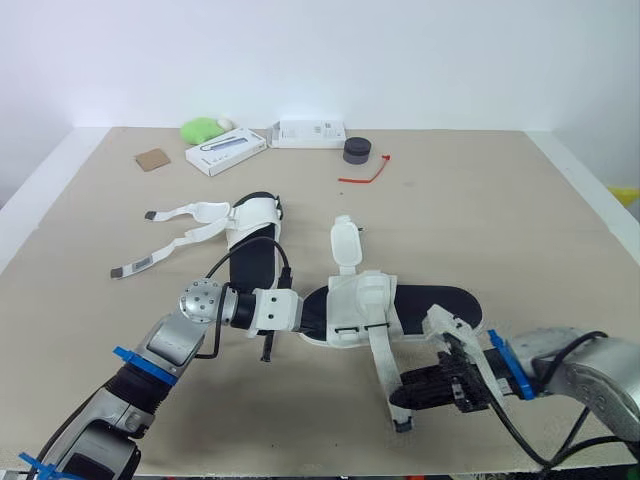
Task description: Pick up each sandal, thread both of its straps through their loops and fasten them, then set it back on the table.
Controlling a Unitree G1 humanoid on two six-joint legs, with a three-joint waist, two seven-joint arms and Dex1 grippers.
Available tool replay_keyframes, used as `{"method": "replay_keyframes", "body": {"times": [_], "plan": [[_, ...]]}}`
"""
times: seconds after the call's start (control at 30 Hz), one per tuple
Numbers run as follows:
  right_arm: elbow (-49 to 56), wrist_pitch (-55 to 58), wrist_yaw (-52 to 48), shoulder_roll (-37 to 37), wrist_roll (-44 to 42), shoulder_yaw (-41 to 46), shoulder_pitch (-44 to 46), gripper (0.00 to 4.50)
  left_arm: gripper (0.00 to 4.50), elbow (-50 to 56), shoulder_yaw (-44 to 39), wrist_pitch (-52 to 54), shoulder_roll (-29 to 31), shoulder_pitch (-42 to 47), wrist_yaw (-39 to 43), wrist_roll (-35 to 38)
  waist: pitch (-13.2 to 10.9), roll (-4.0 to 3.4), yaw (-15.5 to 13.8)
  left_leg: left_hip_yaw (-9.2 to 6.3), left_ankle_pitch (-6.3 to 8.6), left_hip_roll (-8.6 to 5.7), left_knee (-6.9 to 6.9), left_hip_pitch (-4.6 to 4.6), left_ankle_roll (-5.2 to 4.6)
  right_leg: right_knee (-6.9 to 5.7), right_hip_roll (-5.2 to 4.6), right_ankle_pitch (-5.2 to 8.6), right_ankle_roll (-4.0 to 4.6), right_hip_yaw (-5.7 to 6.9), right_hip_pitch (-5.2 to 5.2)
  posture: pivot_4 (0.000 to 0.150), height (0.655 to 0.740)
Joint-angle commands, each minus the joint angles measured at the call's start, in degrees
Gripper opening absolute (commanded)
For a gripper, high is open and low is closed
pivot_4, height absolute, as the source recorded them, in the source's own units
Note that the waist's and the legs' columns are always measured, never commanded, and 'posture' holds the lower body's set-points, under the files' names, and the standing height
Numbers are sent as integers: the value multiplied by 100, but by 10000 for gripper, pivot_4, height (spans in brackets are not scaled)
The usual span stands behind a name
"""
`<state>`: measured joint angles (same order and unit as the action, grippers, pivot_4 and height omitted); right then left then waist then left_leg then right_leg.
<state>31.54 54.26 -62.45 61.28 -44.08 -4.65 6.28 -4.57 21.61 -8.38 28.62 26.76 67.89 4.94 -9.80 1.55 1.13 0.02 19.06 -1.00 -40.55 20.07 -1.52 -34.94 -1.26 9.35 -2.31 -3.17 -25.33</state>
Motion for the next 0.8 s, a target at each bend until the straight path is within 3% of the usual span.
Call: {"method": "replay_keyframes", "body": {"times": [0.03,0.13,0.3,0.37,0.5,0.63,0.8], "plan": [[328,-1148,-543,172,482,196,-315,32450,0,-167,188,59,38,-120,53,-210,0,0,-4,-2,0,0,0,0,0,0,1,0,0,1,0,1500,7400],[261,-2607,-1066,217,1154,339,-682,44052,0,-205,186,35,24,-108,55,-213,0,-1,-8,-2,0,-2,0,-1,0,0,0,2,-2,0,3,1500,7400],[-658,-6124,-1613,-399,2320,556,-738,44052,0,-275,178,-4,14,-80,68,-215,1,6,-4,11,0,-6,-2,-21,0,0,-4,0,-8,-5,15,1500,7400],[-1486,-8220,-1871,-536,2967,453,-540,44052,0,-297,175,-18,16,-69,79,-212,0,6,1,15,0,-5,-1,-44,1,0,-4,1,-9,-7,33,1500,7400],[-2796,-11056,-1700,-943,3598,285,99,44052,0,-325,177,-34,18,-50,99,-213,-6,14,15,39,0,-4,4,-77,1,-1,-4,2,-9,-21,55,1500,7400],[-3747,-13133,-997,-1401,4536,312,829,44052,0,-307,171,-24,38,-56,116,-210,-7,11,10,50,0,-4,8,-103,1,-6,0,1,-4,-39,76,1500,7400],[-3860,-13743,-173,-1710,5183,155,1228,44052,0,-297,150,-6,79,-59,132,-207,-9,18,18,62,1,-3,14,-125,-1,-11,2,-12,26,-62,92,1500,7400]]}}
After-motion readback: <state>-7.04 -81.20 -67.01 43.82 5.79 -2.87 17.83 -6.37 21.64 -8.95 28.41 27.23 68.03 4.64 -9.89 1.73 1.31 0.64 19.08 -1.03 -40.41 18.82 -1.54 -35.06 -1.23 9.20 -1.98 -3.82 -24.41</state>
